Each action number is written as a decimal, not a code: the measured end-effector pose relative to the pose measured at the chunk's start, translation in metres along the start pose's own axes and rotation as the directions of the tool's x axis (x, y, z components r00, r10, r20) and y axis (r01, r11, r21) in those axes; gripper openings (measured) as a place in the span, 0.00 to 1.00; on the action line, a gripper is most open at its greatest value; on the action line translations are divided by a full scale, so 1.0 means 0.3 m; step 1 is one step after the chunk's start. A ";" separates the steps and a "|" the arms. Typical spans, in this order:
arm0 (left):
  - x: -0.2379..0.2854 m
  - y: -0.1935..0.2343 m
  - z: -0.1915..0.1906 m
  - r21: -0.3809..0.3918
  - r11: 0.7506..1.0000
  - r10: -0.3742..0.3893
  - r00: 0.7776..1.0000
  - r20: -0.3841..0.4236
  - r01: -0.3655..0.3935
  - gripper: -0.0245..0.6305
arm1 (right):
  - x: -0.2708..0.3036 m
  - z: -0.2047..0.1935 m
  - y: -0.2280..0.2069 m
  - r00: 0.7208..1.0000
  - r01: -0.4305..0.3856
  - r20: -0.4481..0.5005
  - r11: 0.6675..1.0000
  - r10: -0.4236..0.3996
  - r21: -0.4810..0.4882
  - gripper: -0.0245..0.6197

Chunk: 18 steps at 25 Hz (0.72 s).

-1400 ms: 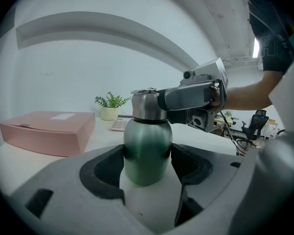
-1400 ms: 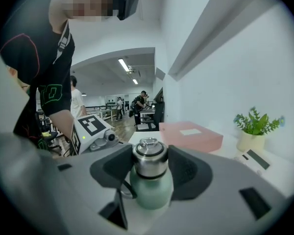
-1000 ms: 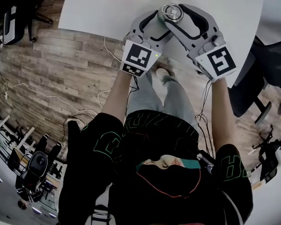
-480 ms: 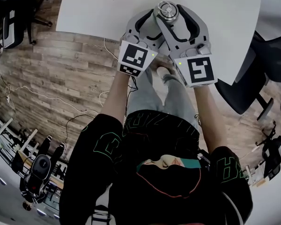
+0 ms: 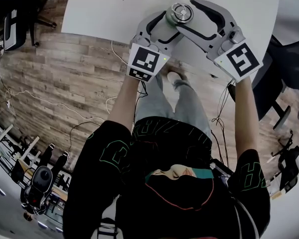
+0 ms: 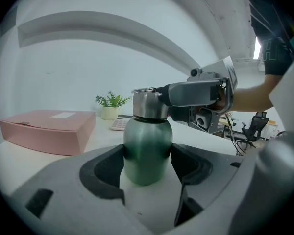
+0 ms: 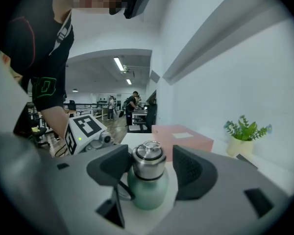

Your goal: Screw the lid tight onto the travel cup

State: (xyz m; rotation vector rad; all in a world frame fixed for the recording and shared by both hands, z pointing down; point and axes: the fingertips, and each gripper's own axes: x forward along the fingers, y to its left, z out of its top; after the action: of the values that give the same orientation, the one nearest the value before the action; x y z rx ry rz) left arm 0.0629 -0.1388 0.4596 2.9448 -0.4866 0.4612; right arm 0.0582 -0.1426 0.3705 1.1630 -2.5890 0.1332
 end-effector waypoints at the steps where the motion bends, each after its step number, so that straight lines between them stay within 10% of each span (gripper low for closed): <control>1: 0.000 0.000 0.001 0.000 1.000 -0.001 1.000 0.000 0.001 0.52 | 0.003 -0.004 0.004 0.999 -0.034 -0.013 0.999 0.034 -0.009 0.49; 11: -0.001 0.002 0.000 -0.002 1.000 -0.005 1.000 -0.005 0.005 0.52 | 0.032 0.002 0.001 0.987 -0.157 0.044 0.987 0.156 0.031 0.41; 18: 0.002 0.000 0.000 -0.005 1.000 -0.002 1.000 -0.004 0.002 0.52 | 0.028 -0.001 -0.007 0.998 -0.035 0.061 0.997 0.031 0.064 0.41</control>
State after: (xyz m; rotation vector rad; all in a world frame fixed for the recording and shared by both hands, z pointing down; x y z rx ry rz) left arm 0.0634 -0.1390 0.4598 2.9389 -0.4828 0.4656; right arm 0.0546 -0.1498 0.3733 1.1635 -2.6763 0.1946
